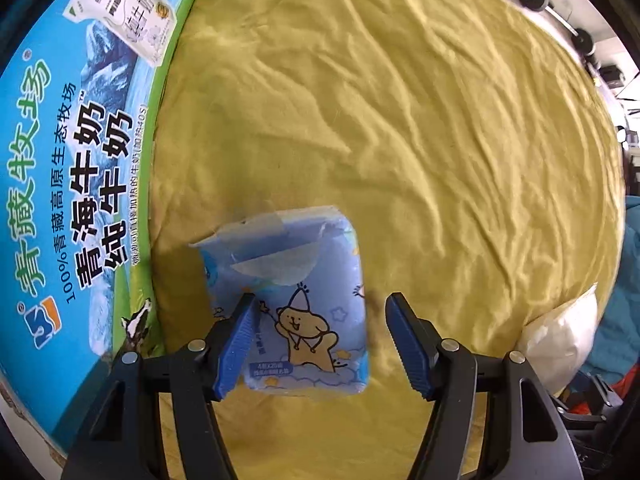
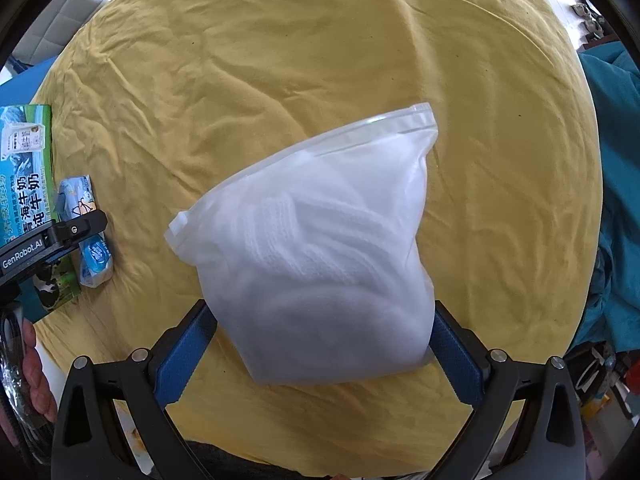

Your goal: Organize soft objects

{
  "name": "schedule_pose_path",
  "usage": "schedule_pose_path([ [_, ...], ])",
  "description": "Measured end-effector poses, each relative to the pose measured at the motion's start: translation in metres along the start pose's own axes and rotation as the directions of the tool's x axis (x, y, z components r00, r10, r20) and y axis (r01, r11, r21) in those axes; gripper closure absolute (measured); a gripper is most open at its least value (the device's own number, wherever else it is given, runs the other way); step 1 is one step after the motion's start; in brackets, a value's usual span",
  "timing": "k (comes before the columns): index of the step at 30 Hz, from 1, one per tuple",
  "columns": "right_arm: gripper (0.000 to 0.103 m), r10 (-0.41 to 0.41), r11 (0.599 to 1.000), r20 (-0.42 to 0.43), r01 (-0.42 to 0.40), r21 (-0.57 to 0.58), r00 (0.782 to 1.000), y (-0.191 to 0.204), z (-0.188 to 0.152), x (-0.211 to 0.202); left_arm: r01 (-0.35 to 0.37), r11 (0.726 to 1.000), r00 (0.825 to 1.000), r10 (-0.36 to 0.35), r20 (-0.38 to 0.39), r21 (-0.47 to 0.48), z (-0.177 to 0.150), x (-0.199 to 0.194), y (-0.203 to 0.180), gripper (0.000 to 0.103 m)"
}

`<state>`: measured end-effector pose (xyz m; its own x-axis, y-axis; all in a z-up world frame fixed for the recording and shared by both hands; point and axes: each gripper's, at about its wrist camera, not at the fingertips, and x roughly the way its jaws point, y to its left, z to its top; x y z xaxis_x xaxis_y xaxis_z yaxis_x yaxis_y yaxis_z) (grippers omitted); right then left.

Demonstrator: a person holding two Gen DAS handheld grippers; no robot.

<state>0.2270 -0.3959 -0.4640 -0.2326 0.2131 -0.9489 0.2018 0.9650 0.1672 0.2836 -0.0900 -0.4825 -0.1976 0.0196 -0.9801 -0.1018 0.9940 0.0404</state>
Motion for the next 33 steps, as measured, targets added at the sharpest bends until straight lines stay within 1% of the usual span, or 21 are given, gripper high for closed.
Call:
schedule_pose_path([
  [1, 0.0, 0.001, 1.0, -0.001, -0.001, 0.001, 1.0, 0.0, 0.0, 0.0, 0.018, 1.0, 1.0, -0.018, 0.012, -0.003, 0.001, -0.002, 0.001, 0.055],
  [3, 0.0, 0.002, 1.0, -0.006, -0.002, 0.006, 1.0, -0.005, 0.0, 0.002, 0.013, 1.0, 1.0, -0.014, 0.021, 0.015, 0.001, -0.005, -0.001, 0.065],
  [4, 0.0, -0.004, 1.0, -0.011, 0.004, 0.0, 1.0, -0.008, 0.002, 0.001, 0.014, 1.0, 1.0, -0.015, 0.023, 0.024, -0.002, -0.013, 0.0, 0.067],
  [5, 0.002, -0.015, 1.0, -0.014, 0.015, -0.009, 1.0, -0.009, 0.003, 0.001, 0.024, 0.999, 0.999, -0.025, 0.02, 0.032, -0.004, -0.017, 0.001, 0.071],
  [6, 0.008, -0.031, 0.999, -0.011, 0.031, -0.017, 0.999, -0.01, 0.002, 0.001, 0.032, 0.999, 0.999, -0.033, 0.017, 0.034, -0.005, -0.021, 0.002, 0.074],
  [7, 0.011, -0.054, 0.998, -0.007, 0.054, -0.028, 0.999, -0.009, 0.001, 0.002, 0.042, 0.998, 0.999, -0.043, 0.018, 0.035, -0.005, -0.022, 0.004, 0.076],
  [9, 0.013, -0.062, 0.997, 0.002, 0.062, -0.035, 0.998, -0.009, 0.001, 0.003, 0.056, 0.998, 0.998, -0.056, 0.017, 0.035, -0.006, -0.023, 0.007, 0.081],
  [12, 0.015, -0.067, 0.997, 0.016, 0.068, -0.034, 0.998, -0.004, -0.002, 0.005, 0.081, 0.996, 0.996, -0.082, 0.021, 0.032, -0.012, -0.033, 0.011, 0.082],
  [13, 0.016, -0.066, 0.997, 0.019, 0.067, -0.033, 0.998, -0.002, -0.003, 0.006, 0.111, 0.993, 0.993, -0.112, 0.027, 0.037, -0.015, -0.039, 0.011, 0.082],
  [15, 0.016, -0.057, 0.998, 0.024, 0.058, -0.029, 0.998, -0.004, -0.005, 0.006, 0.138, 0.989, 0.989, -0.141, 0.048, 0.057, -0.023, -0.052, 0.011, 0.082],
  [17, 0.016, -0.051, 0.998, 0.024, 0.052, -0.029, 0.998, -0.01, -0.004, 0.003, 0.138, 0.986, 0.987, -0.145, 0.07, 0.096, -0.03, -0.064, 0.009, 0.082],
  [19, 0.016, -0.048, 0.998, 0.023, 0.049, -0.028, 0.999, -0.014, -0.004, 0.0, 0.142, 0.983, 0.987, -0.151, 0.064, 0.12, -0.032, -0.067, 0.008, 0.081],
  [20, 0.016, -0.051, 0.998, 0.022, 0.052, -0.034, 0.998, -0.015, -0.005, -0.003, 0.136, 0.983, 0.988, -0.144, 0.06, 0.122, -0.033, -0.066, 0.009, 0.077],
  [21, 0.016, -0.054, 0.998, 0.024, 0.055, -0.04, 0.998, -0.015, -0.005, -0.003, 0.114, 0.986, 0.992, -0.12, 0.05, 0.118, -0.033, -0.064, 0.013, 0.068],
  [22, 0.016, -0.056, 0.997, 0.027, 0.057, -0.042, 0.998, -0.015, -0.006, -0.004, 0.105, 0.989, 0.993, -0.11, 0.042, 0.1, -0.032, -0.063, 0.02, 0.066],
  [23, 0.016, -0.059, 0.997, 0.03, 0.061, -0.047, 0.998, -0.015, -0.007, -0.004, 0.109, 0.991, 0.993, -0.112, 0.037, 0.083, -0.03, -0.06, 0.023, 0.06],
  [24, 0.016, -0.064, 0.996, 0.035, 0.066, -0.053, 0.997, -0.013, -0.008, -0.004, 0.105, 0.993, 0.994, -0.107, 0.026, 0.05, -0.03, -0.058, 0.032, 0.051],
  [27, 0.016, -0.074, 0.995, 0.048, 0.077, -0.068, 0.996, -0.01, -0.011, -0.007, 0.074, 0.997, 0.997, -0.074, 0.021, -0.005, -0.029, -0.052, 0.051, 0.043],
  [29, 0.016, -0.074, 0.994, 0.056, 0.078, -0.071, 0.996, -0.011, -0.014, -0.007, 0.059, 0.998, 0.998, -0.059, -0.009, -0.007, -0.028, -0.042, 0.056, 0.037],
  [30, 0.016, -0.073, 0.994, 0.058, 0.077, -0.072, 0.996, -0.011, -0.015, -0.007, 0.053, 0.999, 0.998, -0.053, -0.027, -0.002, -0.027, -0.036, 0.056, 0.037],
  [33, 0.016, -0.065, 0.995, 0.063, 0.069, -0.074, 0.996, -0.013, -0.018, -0.008, 0.044, 0.999, 0.998, -0.044, -0.04, -0.006, -0.023, -0.026, 0.06, 0.032],
])
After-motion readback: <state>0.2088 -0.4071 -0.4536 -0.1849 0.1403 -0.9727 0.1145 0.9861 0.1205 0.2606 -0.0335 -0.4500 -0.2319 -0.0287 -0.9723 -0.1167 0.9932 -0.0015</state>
